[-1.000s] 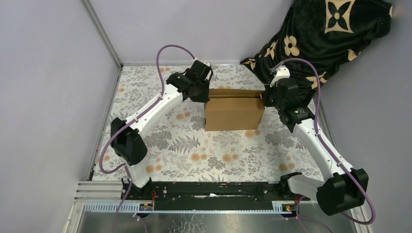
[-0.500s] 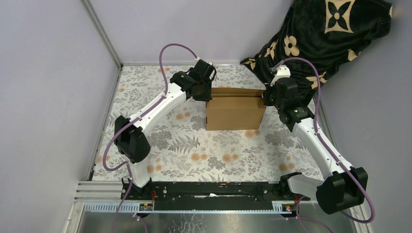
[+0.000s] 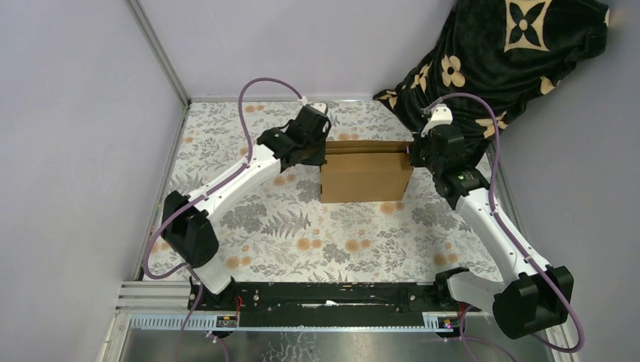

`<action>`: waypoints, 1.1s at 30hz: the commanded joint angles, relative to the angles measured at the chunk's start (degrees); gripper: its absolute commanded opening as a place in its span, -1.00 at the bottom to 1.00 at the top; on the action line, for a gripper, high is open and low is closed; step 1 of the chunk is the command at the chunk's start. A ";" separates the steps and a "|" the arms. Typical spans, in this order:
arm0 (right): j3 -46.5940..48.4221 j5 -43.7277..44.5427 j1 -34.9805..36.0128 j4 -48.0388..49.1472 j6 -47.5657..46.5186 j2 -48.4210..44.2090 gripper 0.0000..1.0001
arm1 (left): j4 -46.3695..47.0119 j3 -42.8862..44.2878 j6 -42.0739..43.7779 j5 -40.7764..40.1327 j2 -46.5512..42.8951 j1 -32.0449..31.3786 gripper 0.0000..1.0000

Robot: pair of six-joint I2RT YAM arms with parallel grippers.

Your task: Fold the paper box

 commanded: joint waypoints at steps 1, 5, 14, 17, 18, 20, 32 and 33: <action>-3.06 -8.60 3.32 -2.60 2.73 0.01 -1.00 | 9.56 -5.33 -1.67 5.13 -1.71 -3.55 -0.77; -4.43 -8.10 3.33 -2.10 2.53 -0.94 -1.00 | 12.91 -9.03 -0.90 3.95 -4.15 -3.85 -0.77; -7.78 -6.48 3.33 0.00 2.13 -3.20 -1.00 | 19.25 -13.95 0.32 2.26 -5.44 -4.37 -0.77; -8.40 -5.72 3.38 0.31 1.98 -4.00 -1.00 | 20.22 -14.48 0.46 1.89 -5.21 -4.69 -0.77; -8.56 -5.51 3.37 0.31 1.98 -4.10 -1.00 | 20.38 -14.41 0.50 1.87 -4.93 -4.71 -0.76; -9.04 -5.43 3.41 0.53 2.05 -4.40 -1.00 | 20.68 -14.30 0.65 1.82 -4.49 -4.77 -0.76; -14.04 -1.92 3.68 1.81 4.53 -7.21 -1.00 | 22.61 -16.20 0.75 0.22 -4.55 -5.29 -0.67; -14.33 -1.75 3.68 1.88 4.72 -7.46 -1.00 | 22.63 -16.18 0.83 0.21 -4.43 -5.29 -0.64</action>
